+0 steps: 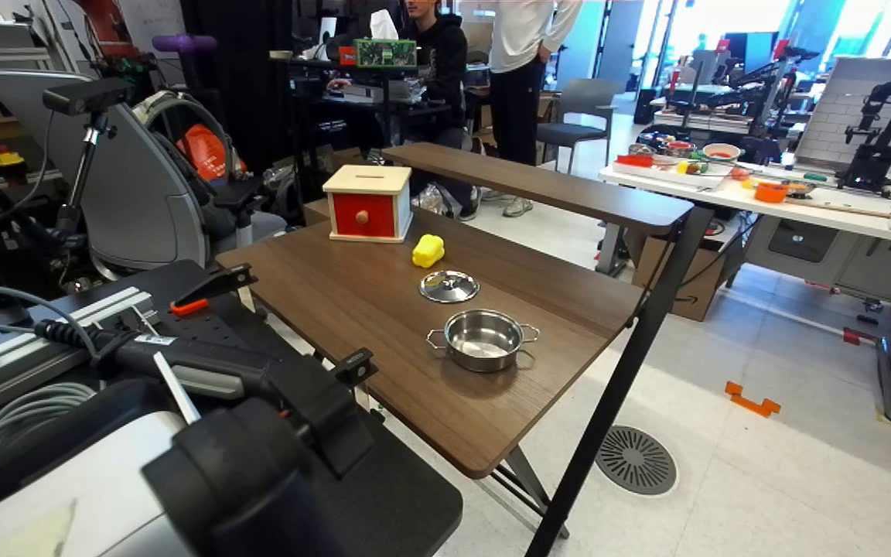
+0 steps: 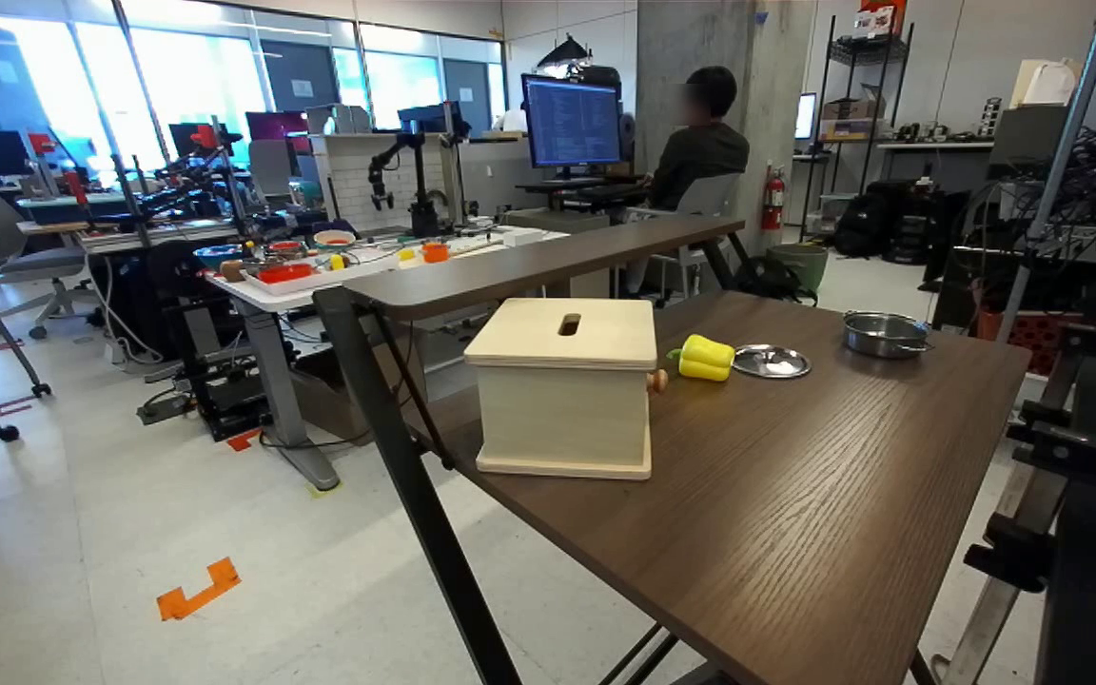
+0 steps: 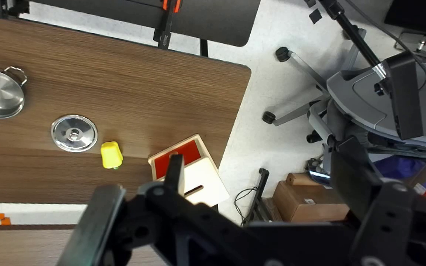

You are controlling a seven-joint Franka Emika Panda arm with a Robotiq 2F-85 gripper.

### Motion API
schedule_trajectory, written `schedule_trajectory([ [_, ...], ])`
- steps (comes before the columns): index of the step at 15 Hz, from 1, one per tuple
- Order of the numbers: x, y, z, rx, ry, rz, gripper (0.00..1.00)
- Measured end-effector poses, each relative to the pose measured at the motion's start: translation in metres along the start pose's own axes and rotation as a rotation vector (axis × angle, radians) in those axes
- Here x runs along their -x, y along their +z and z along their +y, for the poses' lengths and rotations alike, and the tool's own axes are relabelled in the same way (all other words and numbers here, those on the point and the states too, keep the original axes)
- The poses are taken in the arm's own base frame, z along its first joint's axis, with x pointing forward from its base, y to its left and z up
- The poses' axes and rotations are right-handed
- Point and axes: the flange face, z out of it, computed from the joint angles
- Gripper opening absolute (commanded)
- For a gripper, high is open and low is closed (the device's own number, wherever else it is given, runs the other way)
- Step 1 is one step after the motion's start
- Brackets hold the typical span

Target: Open the red drawer

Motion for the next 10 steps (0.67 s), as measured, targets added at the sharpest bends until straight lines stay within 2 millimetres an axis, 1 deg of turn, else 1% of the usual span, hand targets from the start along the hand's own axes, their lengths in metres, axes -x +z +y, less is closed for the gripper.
schedule_trajectory([
  [3, -0.001, 0.004, -0.001, 0.007, -0.003, 0.012, 1.00],
  [5, -0.006, 0.021, -0.006, 0.032, -0.034, 0.048, 1.00],
  [7, -0.011, 0.049, -0.015, 0.064, -0.091, 0.082, 1.00],
  [10, -0.019, 0.099, -0.028, 0.103, -0.192, 0.128, 1.00],
])
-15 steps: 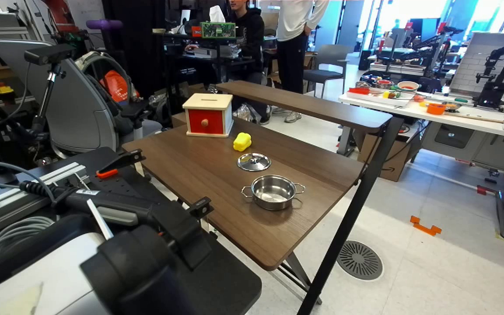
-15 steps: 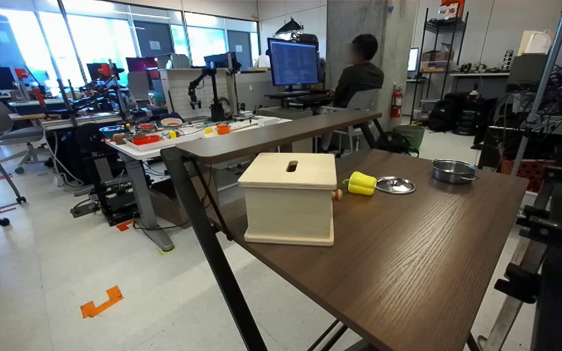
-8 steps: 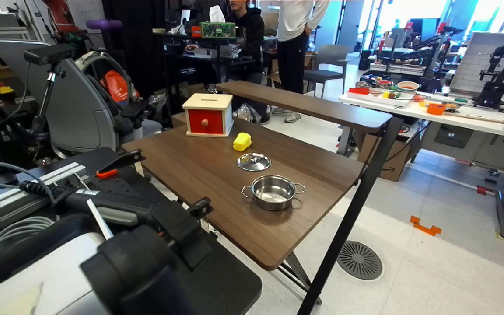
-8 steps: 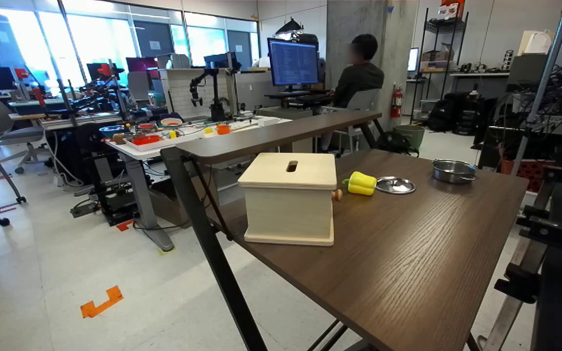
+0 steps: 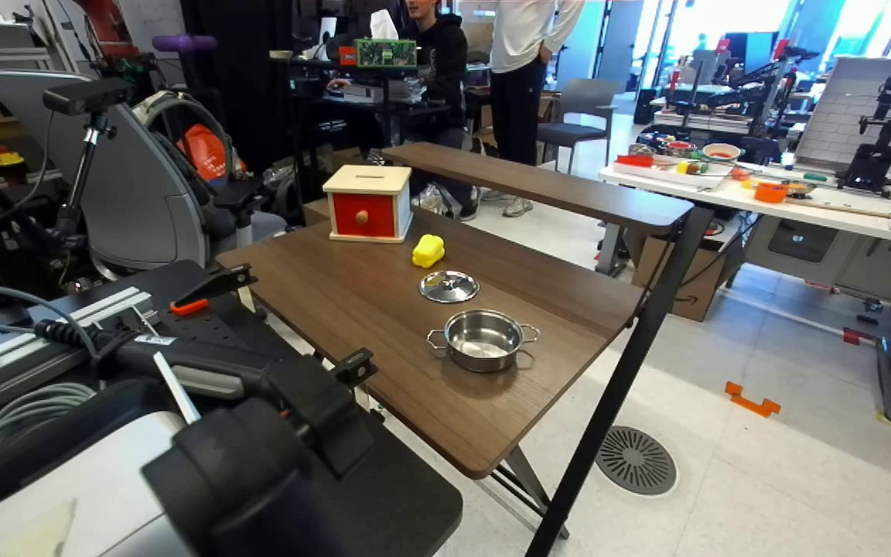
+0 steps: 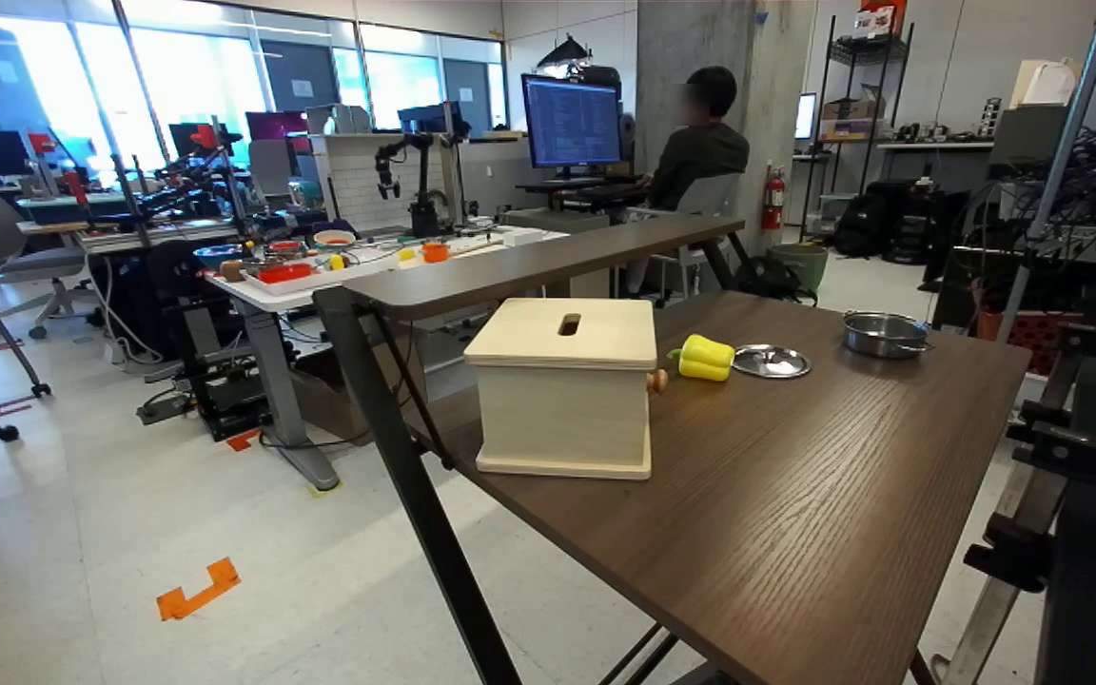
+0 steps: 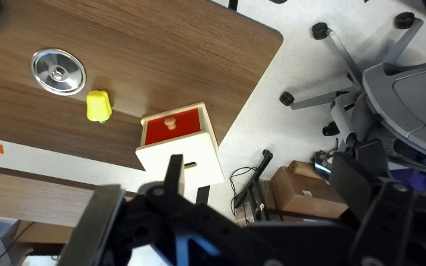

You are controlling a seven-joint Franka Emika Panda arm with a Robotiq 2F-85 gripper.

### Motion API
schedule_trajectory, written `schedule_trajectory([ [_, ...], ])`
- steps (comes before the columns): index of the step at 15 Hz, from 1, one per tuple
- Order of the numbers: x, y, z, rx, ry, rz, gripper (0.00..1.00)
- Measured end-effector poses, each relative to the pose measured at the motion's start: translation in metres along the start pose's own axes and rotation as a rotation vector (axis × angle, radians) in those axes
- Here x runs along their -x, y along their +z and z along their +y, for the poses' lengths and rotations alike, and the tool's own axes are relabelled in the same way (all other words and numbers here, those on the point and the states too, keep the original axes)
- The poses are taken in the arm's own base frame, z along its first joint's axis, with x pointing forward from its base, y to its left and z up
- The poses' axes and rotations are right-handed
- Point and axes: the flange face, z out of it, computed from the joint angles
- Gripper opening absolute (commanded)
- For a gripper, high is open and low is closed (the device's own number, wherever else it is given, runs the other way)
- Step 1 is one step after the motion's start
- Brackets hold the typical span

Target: Open the red drawer

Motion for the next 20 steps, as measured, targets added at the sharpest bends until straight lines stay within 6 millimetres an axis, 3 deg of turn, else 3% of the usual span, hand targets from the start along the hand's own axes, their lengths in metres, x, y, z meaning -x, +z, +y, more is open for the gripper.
schedule_trajectory([
  [5, -0.014, 0.076, 0.003, 0.027, -0.111, 0.020, 1.00],
  [15, -0.044, 0.250, 0.053, 0.007, -0.274, -0.165, 1.00],
  [20, -0.053, 0.312, 0.081, 0.068, -0.343, -0.222, 1.00],
])
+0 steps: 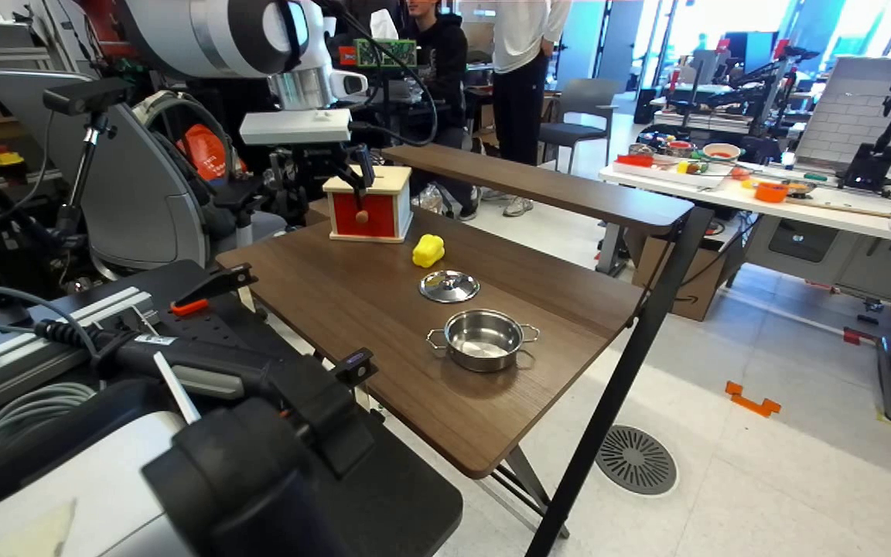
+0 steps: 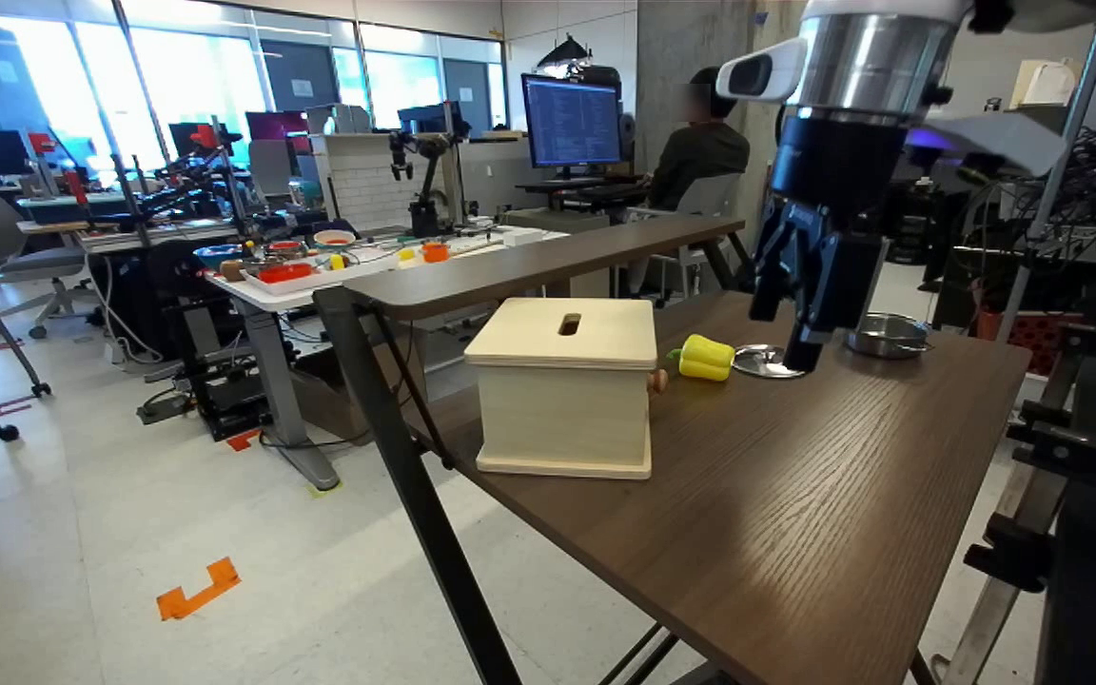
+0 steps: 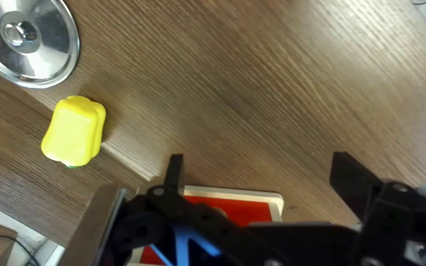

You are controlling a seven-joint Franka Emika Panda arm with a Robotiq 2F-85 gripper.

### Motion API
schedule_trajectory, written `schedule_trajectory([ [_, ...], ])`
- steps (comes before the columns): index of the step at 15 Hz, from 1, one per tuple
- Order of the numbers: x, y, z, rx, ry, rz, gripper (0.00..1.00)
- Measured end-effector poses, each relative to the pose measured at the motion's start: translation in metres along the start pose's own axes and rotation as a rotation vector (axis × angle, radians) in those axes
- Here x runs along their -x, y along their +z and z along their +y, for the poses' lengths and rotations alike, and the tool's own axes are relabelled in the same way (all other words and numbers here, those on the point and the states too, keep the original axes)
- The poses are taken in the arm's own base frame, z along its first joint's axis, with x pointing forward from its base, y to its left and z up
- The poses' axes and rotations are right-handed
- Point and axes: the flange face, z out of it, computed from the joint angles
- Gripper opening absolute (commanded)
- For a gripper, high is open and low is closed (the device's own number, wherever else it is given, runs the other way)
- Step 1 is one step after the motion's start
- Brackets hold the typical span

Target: Open the red drawer

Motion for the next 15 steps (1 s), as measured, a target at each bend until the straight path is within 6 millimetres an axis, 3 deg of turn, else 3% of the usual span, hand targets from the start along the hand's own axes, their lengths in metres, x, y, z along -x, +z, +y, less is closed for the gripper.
schedule_trajectory([
  [3, -0.013, 0.024, 0.008, 0.051, 0.012, 0.006, 1.00],
  [6, -0.031, 0.039, 0.003, 0.082, 0.086, 0.035, 1.00],
  [10, -0.049, 0.052, -0.010, 0.115, 0.210, 0.049, 1.00],
  [15, -0.060, 0.063, -0.010, 0.152, 0.299, 0.055, 1.00],
])
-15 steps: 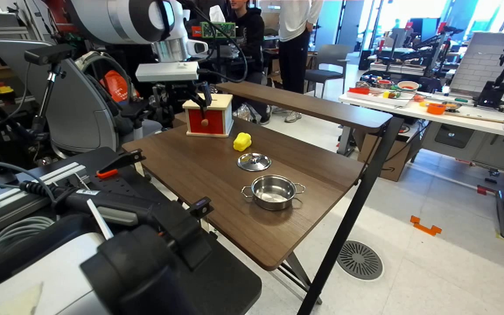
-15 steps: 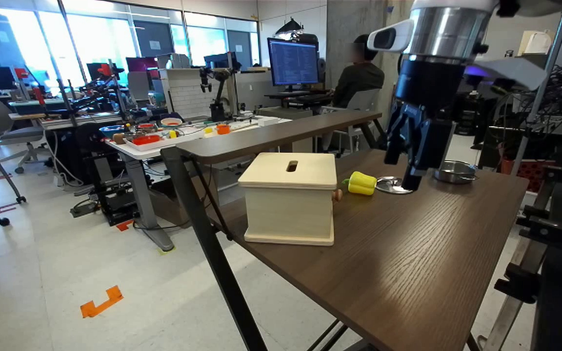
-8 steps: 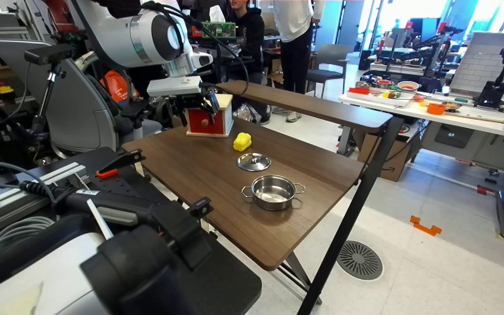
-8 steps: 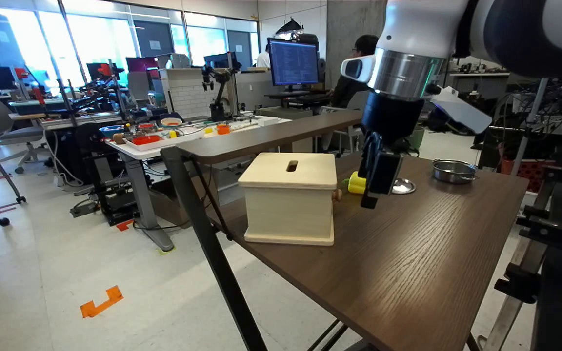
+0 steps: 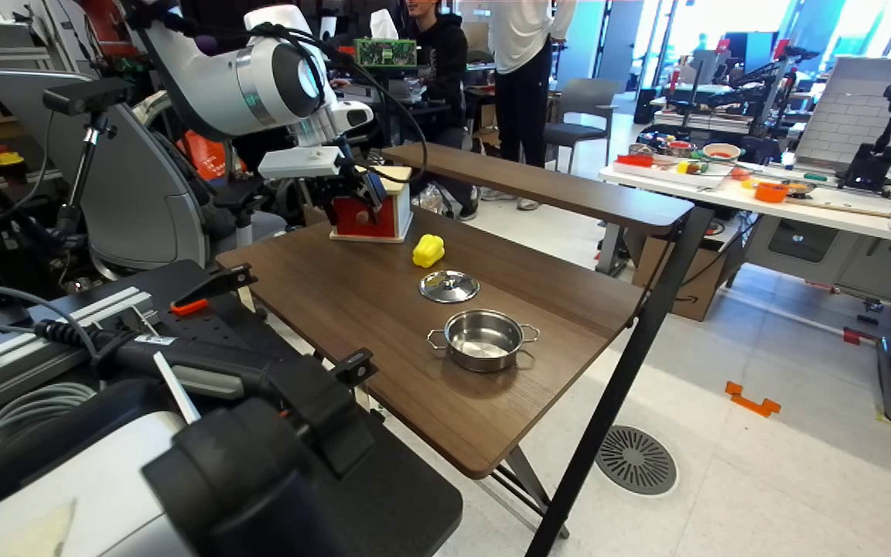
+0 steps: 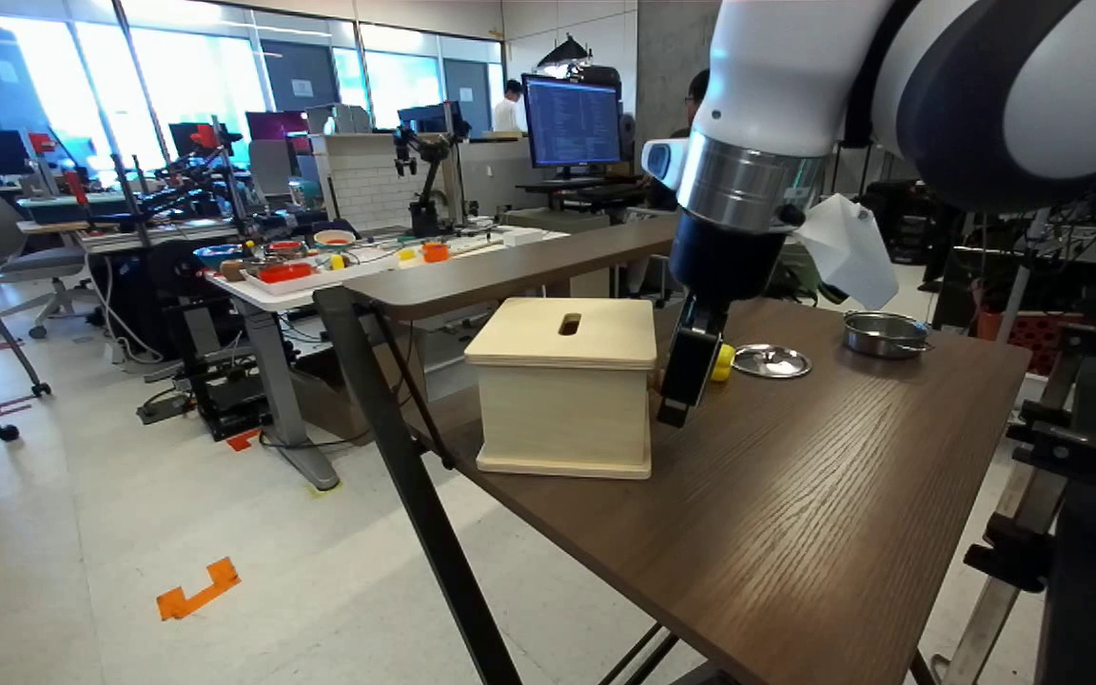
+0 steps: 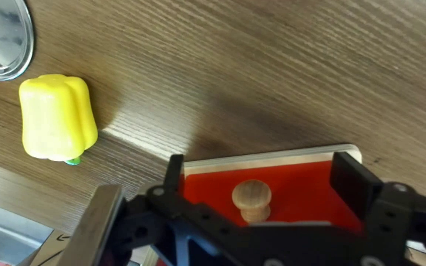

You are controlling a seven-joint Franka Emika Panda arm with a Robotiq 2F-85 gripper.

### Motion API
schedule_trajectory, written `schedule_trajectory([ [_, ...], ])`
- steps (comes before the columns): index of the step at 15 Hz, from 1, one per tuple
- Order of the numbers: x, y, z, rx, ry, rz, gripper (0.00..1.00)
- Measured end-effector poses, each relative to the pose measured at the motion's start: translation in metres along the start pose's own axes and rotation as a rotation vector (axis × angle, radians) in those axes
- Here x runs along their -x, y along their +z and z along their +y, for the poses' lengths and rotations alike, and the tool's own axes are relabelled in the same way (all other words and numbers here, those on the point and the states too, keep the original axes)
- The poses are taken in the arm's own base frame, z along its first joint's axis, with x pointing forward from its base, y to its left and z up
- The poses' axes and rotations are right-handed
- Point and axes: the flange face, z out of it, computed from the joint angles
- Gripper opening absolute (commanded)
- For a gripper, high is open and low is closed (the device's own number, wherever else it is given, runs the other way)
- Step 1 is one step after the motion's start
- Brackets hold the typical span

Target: Open the red drawer

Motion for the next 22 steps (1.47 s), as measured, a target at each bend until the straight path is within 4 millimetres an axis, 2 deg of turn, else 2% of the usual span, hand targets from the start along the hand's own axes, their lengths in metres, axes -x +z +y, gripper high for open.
schedule_trajectory([
  [10, -0.006, 0.008, -0.002, -0.048, 0.042, 0.001, 1.00],
  [19, -0.005, 0.011, 0.014, -0.149, -0.073, 0.013, 1.00],
  [20, -0.005, 0.011, 0.015, -0.151, -0.081, 0.014, 0.75],
  [21, -0.005, 0.011, 0.017, -0.151, -0.087, 0.015, 0.72],
  [22, -0.005, 0.011, 0.017, -0.150, -0.093, 0.016, 0.65],
])
